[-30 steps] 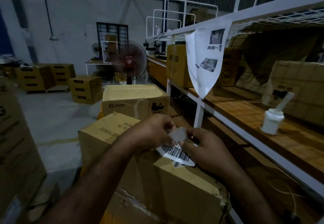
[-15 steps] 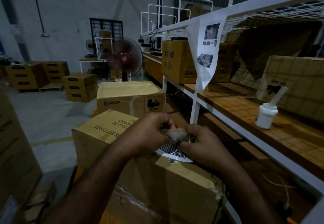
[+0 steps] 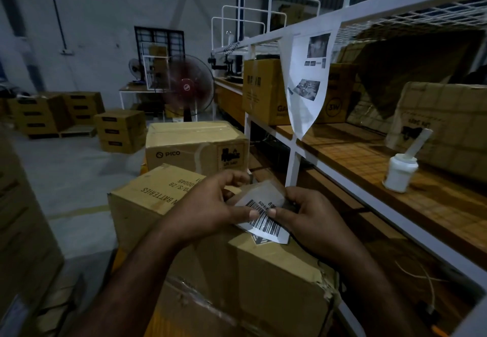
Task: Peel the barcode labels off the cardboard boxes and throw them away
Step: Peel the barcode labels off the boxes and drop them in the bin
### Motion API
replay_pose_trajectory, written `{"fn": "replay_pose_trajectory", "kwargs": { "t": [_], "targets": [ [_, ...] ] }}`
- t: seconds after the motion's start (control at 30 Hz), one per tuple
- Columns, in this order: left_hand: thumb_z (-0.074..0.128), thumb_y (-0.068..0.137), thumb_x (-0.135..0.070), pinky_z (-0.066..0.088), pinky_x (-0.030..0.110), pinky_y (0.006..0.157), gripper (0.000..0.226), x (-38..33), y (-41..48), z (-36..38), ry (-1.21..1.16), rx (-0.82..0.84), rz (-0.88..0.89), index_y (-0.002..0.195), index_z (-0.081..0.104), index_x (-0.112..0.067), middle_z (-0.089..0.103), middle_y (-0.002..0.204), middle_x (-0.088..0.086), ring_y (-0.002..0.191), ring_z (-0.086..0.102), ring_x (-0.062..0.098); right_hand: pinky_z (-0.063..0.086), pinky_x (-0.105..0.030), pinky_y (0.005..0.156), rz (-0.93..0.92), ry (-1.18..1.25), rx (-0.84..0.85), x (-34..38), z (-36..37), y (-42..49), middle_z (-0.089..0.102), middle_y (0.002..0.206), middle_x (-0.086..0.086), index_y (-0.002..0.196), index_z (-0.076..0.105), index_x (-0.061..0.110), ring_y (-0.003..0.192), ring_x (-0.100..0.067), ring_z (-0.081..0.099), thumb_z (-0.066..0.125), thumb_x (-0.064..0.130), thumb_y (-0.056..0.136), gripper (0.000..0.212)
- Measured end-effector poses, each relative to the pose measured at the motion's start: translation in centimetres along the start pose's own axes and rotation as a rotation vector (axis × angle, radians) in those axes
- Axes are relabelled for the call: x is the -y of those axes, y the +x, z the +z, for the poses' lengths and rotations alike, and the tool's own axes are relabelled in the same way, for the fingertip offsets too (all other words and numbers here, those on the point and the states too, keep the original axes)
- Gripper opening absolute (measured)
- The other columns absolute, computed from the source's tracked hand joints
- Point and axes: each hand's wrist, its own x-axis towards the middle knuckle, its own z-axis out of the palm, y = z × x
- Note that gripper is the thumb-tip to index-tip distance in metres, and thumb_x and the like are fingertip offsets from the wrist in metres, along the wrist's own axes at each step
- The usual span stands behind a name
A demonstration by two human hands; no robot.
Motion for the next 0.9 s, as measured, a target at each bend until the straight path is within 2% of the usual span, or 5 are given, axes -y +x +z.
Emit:
{"fn": "replay_pose_trajectory", "kwargs": {
  "t": [0.17,0.3,0.4,0.57,0.9],
  "targets": [
    [0.076,0.082,-0.014,0.061,0.028,0.069,0.029,-0.2,-0.2,0.3,0.064,0.065,-0.006,0.106,0.067,-0.027,0.074,0.093,-0.001,0.081,0.073,0.007,0.06,-0.037,0.063,0.001,0.022,-0.003,-0.2,0.0,-0.1,0.072,0.083,0.0,0.093,0.069,0.02,0.073,-0.008,0.07,0.07,0.026,0.087,0.009],
    [0.076,0.081,-0.005,0.062,0.04,0.072,0.024,0.0,-0.2,0.6,0.015,0.016,0.008,0.101,0.071,-0.018,0.076,0.09,0.004,0.08,0.074,0.016,0.057,-0.025,0.06,-0.002,0.05,-0.02,-0.2,0.0,-0.2,0.072,0.083,0.001,0.093,0.07,0.02,0.073,-0.005,0.069,0.071,0.023,0.087,0.007],
    [0.076,0.081,-0.006,0.062,0.039,0.072,0.02,0.1,-0.1,0.7,-0.014,-0.007,0.019,0.099,0.071,-0.014,0.076,0.09,0.005,0.079,0.074,0.016,0.054,-0.022,0.059,-0.006,0.087,-0.032,-0.3,0.0,-0.2,0.072,0.082,0.001,0.093,0.07,0.021,0.073,-0.005,0.069,0.071,0.022,0.087,0.005],
    [0.077,0.08,-0.008,0.062,0.032,0.069,0.02,0.2,-0.2,0.9,-0.058,-0.034,0.044,0.097,0.07,-0.016,0.076,0.092,0.003,0.081,0.074,0.013,0.061,-0.035,0.067,-0.01,0.16,-0.039,-0.4,-0.1,-0.3,0.073,0.088,0.0,0.098,0.071,0.02,0.078,-0.008,0.071,0.07,0.019,0.088,0.011],
    [0.077,0.081,-0.01,0.062,0.037,0.063,0.02,0.0,-0.9,1.2,-0.156,-0.051,0.069,0.099,0.068,-0.015,0.076,0.09,0.006,0.076,0.075,0.022,0.061,-0.046,0.074,-0.042,0.257,-0.045,-0.6,-0.2,-0.4,0.074,0.095,-0.003,0.104,0.07,0.017,0.087,-0.014,0.073,0.068,0.019,0.089,0.015]
  ]
}}
